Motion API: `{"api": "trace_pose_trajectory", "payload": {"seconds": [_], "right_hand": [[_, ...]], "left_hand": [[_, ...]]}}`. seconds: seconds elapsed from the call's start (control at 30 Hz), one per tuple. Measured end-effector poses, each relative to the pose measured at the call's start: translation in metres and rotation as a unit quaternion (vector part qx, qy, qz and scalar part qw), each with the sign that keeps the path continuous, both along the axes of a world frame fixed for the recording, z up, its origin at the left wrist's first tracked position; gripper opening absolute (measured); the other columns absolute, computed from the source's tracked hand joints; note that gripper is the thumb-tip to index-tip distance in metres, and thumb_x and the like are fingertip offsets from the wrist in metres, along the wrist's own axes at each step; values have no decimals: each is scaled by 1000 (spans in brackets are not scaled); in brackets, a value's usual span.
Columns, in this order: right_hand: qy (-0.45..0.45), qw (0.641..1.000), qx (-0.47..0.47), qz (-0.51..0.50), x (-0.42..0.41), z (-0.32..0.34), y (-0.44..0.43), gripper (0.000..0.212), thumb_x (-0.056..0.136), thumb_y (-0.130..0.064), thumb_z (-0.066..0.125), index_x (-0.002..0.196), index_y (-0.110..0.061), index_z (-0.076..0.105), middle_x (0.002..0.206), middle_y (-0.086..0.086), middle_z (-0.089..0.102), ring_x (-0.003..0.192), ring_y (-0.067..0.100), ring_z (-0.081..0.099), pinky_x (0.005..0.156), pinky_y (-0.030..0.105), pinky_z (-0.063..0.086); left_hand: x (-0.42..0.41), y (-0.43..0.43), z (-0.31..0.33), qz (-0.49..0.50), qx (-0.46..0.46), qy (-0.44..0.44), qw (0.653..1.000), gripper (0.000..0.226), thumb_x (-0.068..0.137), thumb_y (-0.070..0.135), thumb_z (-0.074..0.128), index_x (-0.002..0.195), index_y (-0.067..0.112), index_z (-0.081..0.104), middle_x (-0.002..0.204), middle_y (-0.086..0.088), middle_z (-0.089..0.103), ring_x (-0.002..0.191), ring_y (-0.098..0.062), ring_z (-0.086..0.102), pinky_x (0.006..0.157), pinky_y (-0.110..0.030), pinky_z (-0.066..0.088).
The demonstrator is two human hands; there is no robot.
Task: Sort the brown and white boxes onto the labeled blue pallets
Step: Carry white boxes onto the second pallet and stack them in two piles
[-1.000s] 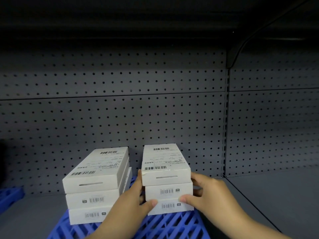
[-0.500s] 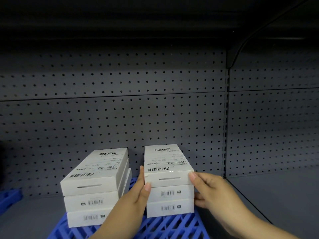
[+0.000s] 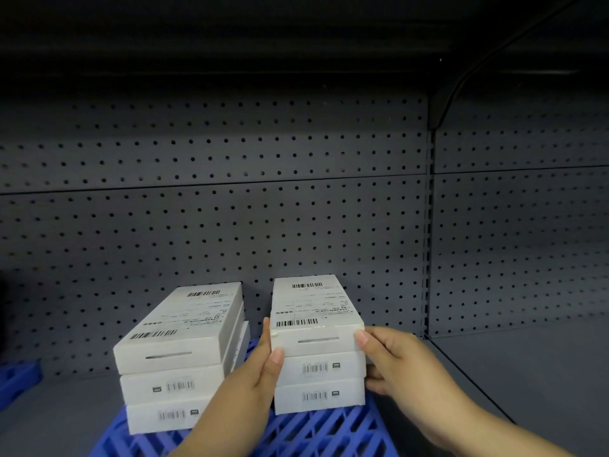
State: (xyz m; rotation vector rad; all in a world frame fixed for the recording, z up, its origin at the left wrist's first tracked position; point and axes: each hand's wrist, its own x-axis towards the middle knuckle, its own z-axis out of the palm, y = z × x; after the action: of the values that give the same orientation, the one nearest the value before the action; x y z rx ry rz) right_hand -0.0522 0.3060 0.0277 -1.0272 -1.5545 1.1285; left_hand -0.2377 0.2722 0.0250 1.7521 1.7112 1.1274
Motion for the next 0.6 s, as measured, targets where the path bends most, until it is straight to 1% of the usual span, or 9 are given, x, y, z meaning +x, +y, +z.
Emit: {"api": "trace_pose_trajectory", "payload": {"seconds": [0.1,0.2,0.3,0.43,0.53,0.6], "right_hand": [[1,1000,0,1,1,0,-1,28,97,-21,44,91,-22,71,93,-5,76,93,12,70,84,35,57],[2,1000,6,9,0,-1,-2,29,97,-20,42,93,-25,70,94,-8,75,93,9,70,81,28,56],[-3,1000,10,7,-1,0,-4,29,97,-19,42,91,-28,69,93,-11,75,91,5,70,75,22,56],[-22,1000,15,-6,-1,1,-4,30,97,-20,44,87,-31,70,92,-12,75,90,5,69,78,25,57],[-36,999,17,-8,-2,1,-5,32,97,-21,44,85,-34,70,92,-15,74,91,4,69,79,26,56],[-43,999,23,-3,-1,1,-7,36,98,-21,43,84,-38,71,94,-16,74,93,4,68,84,31,56]], "left_hand": [[1,-1,0,1,3,1,1000,47,95,42,23,142,43,22,140,25,37,113,8,32,86,-9,23],[1,0,0,2,4,-1,1000,47,95,43,22,142,42,22,140,24,38,112,7,33,86,-9,24],[1,-1,0,-1,6,-4,1000,47,95,43,22,142,43,22,140,24,38,113,7,33,87,-10,24],[0,1,-2,-9,8,-12,1000,48,93,45,23,141,42,24,140,22,40,114,5,36,90,-13,25],[-2,4,-5,-11,7,-6,1000,49,93,45,23,141,40,26,140,19,42,114,3,38,88,-13,26],[-2,3,-5,-14,8,-7,1000,49,93,45,23,142,40,24,142,20,39,116,5,35,90,-13,25]]}}
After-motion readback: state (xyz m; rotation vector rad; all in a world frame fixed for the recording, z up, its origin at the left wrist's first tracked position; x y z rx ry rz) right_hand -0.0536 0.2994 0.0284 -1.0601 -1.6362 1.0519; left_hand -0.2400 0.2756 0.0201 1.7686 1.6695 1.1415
